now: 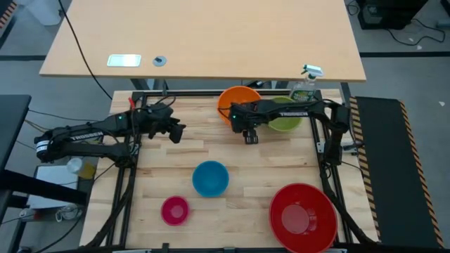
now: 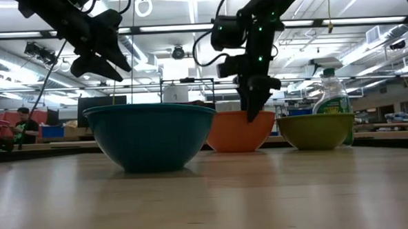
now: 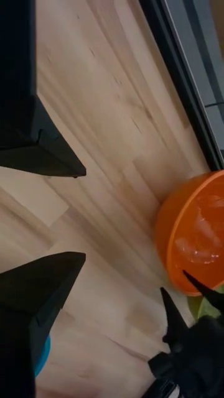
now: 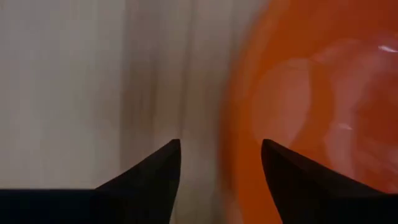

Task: Nest bowls inside each other
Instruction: Stack the orange bowl on the red bowl

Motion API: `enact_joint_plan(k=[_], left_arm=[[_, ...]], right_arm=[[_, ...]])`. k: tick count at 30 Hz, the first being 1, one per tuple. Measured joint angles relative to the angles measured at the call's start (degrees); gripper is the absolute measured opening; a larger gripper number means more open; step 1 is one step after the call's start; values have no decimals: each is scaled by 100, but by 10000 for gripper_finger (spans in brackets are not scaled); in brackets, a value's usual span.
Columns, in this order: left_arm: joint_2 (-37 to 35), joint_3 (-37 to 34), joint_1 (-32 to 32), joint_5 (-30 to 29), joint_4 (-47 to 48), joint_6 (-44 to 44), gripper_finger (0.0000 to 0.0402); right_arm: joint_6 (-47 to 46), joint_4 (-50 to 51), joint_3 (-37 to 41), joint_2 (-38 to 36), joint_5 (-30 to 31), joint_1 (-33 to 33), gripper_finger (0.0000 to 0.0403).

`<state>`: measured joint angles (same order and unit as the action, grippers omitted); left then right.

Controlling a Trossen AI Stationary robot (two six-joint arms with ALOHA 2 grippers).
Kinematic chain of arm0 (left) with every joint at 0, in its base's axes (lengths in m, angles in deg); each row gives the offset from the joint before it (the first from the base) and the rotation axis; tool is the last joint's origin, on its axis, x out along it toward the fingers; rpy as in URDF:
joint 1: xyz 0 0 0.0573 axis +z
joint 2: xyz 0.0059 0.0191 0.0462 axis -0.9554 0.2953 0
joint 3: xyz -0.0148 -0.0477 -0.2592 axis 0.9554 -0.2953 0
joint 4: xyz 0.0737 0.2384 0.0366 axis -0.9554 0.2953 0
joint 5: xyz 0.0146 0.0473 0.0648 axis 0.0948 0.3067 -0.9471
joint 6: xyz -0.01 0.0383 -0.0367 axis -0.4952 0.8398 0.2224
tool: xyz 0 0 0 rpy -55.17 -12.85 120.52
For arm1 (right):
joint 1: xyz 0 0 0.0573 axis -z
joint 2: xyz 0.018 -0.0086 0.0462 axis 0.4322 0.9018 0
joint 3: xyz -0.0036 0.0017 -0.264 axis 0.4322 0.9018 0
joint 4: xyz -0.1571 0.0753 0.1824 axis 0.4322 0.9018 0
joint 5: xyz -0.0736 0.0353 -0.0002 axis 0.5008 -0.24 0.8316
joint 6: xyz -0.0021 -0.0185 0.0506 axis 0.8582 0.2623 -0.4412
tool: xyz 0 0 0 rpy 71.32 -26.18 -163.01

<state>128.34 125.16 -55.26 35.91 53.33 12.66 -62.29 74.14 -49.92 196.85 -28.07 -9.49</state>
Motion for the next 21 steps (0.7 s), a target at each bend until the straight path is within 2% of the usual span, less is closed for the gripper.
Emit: enact_joint_plan(k=[5, 15, 17, 21], left_arm=[[-48, 0, -4, -2, 194, -8, 212], [-177, -2, -4, 48, 375, -13, 212], [-179, -2, -7, 50, 362, -29, 212], [-234, 42, -7, 50, 394, -166, 212]], right_arm=[[316, -113, 2, 271, 1, -9, 161], [733, -267, 2, 252, -38, -22, 33], [871, -266, 2, 252, -46, -23, 17], [897, -177, -18, 215, -60, -91, 17]])
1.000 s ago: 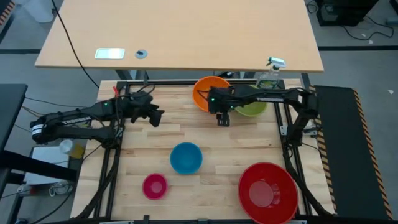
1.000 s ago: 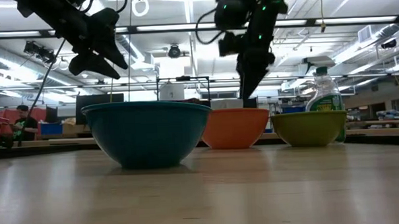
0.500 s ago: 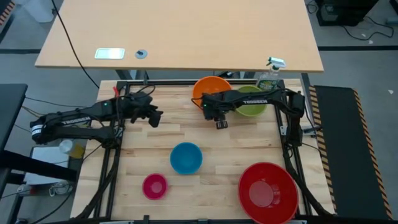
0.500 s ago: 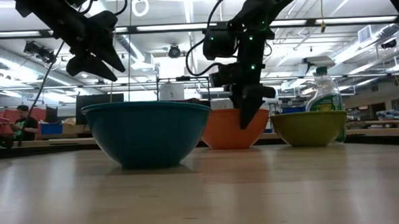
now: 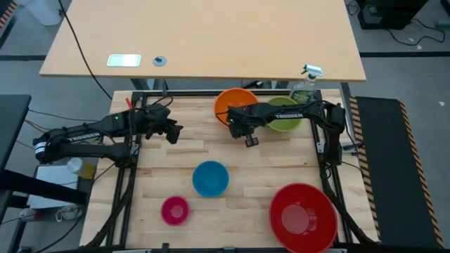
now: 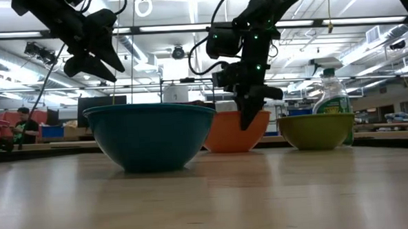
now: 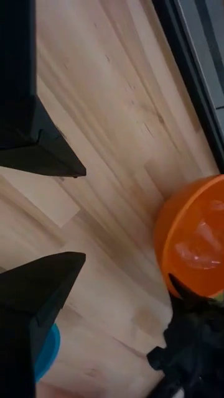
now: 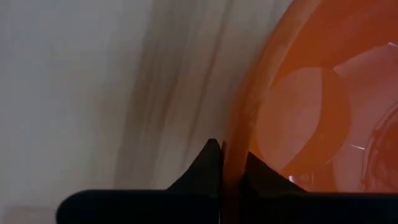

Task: Nest bowls inside each other
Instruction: Stack the orange bowl on the red bowl

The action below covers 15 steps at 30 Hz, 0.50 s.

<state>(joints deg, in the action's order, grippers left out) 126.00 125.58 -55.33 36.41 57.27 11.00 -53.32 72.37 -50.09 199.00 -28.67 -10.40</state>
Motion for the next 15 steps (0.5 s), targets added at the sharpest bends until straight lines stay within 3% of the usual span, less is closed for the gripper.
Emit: enact_joint_plan(k=[5, 15], left_arm=[[-52, 182, 1, 0, -37, 3, 212], [-119, 251, 0, -2, -53, -6, 212]], right_arm=[[-27, 192, -341, -115, 56, -162, 34], [-486, 1399, -1575, -438, 132, -804, 23]])
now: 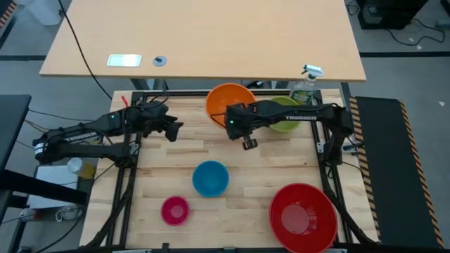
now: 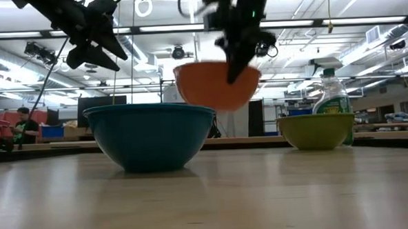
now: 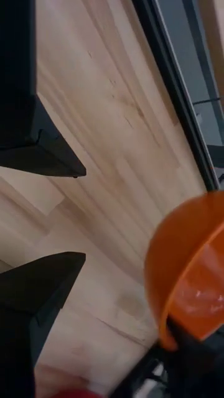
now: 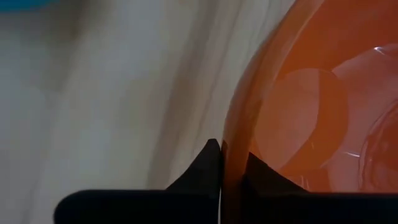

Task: Nest bowls inside each other
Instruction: Stack the orange bowl on the red bowl

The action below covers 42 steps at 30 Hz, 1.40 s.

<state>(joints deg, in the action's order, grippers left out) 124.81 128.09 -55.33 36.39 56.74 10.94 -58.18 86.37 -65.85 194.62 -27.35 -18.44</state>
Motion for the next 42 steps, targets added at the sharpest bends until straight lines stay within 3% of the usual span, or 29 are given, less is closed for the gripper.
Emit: enact_joint_plan(k=[8, 12, 19, 25, 31, 35, 42], left_arm=[[-221, 0, 0, 0, -659, 46, 212], [-221, 0, 1, 0, -770, 442, 212], [-219, 0, 0, -203, -886, 909, 212], [-219, -2, 2, -736, -882, 925, 212], [23, -7, 6, -918, -934, 928, 212], [240, -7, 6, -927, -1267, 928, 212], [408, -7, 2, -921, -1691, 926, 212]], right_arm=[[-1086, 1591, -1001, -407, -408, -1070, 31], [-2184, 1969, -1217, -811, -926, -1724, 27], [-4186, 2255, -1248, -1394, -1257, -3258, 30], [-5965, 2325, -1246, -1362, -1813, -4664, 30], [-7309, 2323, -1242, -1185, -1864, -5666, 23], [-7896, 2217, -1137, -1040, -1862, -6039, 24], [-8143, 2163, -1026, -500, -1850, -6387, 32]])
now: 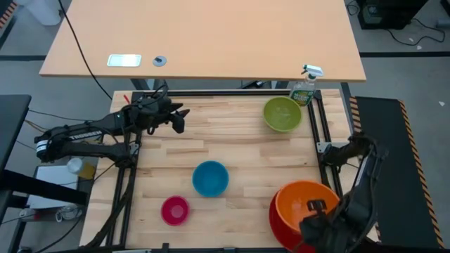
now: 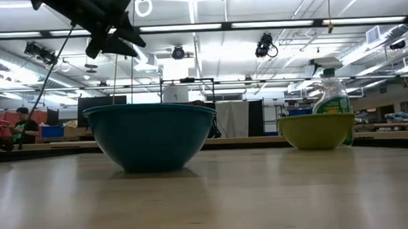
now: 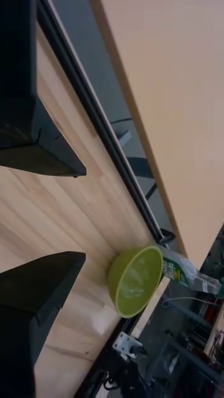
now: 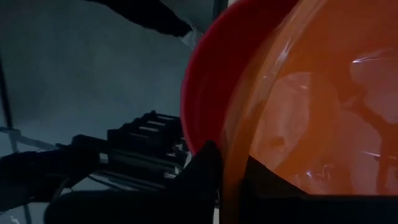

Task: Nest bowls inside each other
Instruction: Stack the orange bowl on the red bowl

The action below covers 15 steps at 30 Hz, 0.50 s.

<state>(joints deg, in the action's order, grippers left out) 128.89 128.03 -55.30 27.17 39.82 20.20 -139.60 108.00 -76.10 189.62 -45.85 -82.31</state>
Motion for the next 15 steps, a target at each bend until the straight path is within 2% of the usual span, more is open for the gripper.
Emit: enact_joint_plan(k=[7, 15], left_arm=[[9, 0, 0, 11, 56, 0, 212], [9, 0, 0, 90, 37, -17, 212]], right_arm=[[-447, -512, 5, 501, 184, -259, 33], [-700, -401, 7, 1180, 165, -370, 33]])
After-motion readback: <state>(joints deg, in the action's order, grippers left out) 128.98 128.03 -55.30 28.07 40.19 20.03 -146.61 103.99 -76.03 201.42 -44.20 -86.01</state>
